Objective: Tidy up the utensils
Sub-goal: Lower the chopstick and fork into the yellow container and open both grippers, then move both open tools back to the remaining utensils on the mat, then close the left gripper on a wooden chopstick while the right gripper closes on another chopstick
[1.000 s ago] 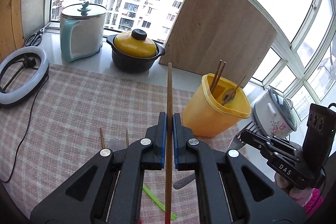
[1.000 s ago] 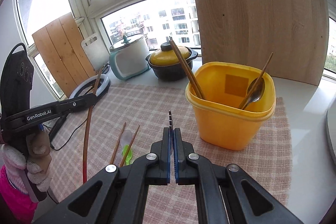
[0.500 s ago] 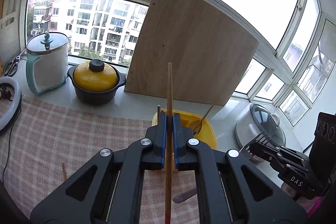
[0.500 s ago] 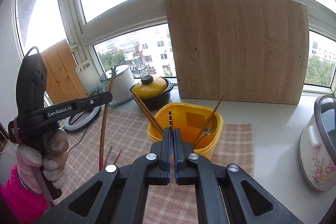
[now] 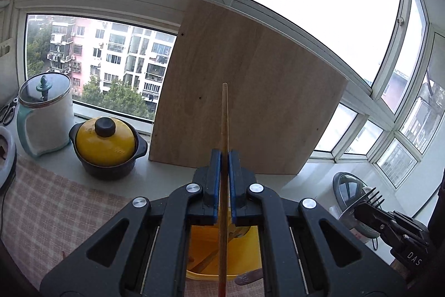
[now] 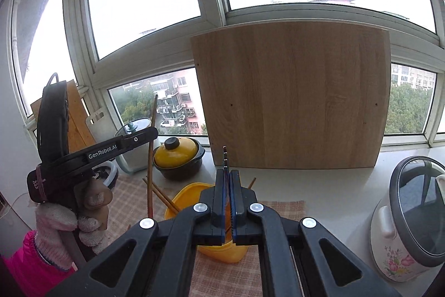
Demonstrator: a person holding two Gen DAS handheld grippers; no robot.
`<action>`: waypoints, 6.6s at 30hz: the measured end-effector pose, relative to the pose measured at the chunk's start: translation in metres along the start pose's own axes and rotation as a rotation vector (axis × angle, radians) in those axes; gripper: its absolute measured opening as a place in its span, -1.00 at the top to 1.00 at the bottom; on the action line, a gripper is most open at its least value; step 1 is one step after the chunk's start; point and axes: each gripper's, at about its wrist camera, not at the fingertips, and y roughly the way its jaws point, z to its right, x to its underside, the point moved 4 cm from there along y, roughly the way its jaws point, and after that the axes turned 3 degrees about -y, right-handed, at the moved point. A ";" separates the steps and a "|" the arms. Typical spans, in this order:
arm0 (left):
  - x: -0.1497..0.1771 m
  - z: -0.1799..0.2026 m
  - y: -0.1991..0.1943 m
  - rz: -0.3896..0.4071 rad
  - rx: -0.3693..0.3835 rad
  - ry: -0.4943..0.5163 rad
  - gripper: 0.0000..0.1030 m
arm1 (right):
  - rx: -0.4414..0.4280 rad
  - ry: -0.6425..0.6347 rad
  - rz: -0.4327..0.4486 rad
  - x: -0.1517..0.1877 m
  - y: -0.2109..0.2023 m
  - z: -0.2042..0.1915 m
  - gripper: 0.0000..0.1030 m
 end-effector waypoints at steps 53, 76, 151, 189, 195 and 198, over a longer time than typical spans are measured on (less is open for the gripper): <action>0.057 0.003 0.021 -0.119 -0.030 0.135 0.66 | -0.004 -0.040 -0.192 0.049 0.086 0.004 0.84; 0.058 -0.029 -0.037 -0.121 -0.024 0.137 0.65 | 0.016 -0.023 -0.145 0.062 0.046 -0.021 0.45; 0.195 -0.261 -0.028 -0.575 -0.277 -0.052 0.61 | -0.245 -0.032 -0.601 0.196 0.217 -0.212 0.40; 0.186 -0.285 -0.041 -0.550 -0.244 -0.177 0.93 | -0.325 -0.003 -0.677 0.188 0.242 -0.226 0.95; 0.173 -0.277 -0.062 -0.499 -0.218 -0.195 0.93 | -0.364 0.026 -0.647 0.179 0.225 -0.223 0.95; 0.166 -0.270 -0.073 -0.472 -0.206 -0.184 0.93 | -0.379 0.035 -0.624 0.173 0.213 -0.222 0.95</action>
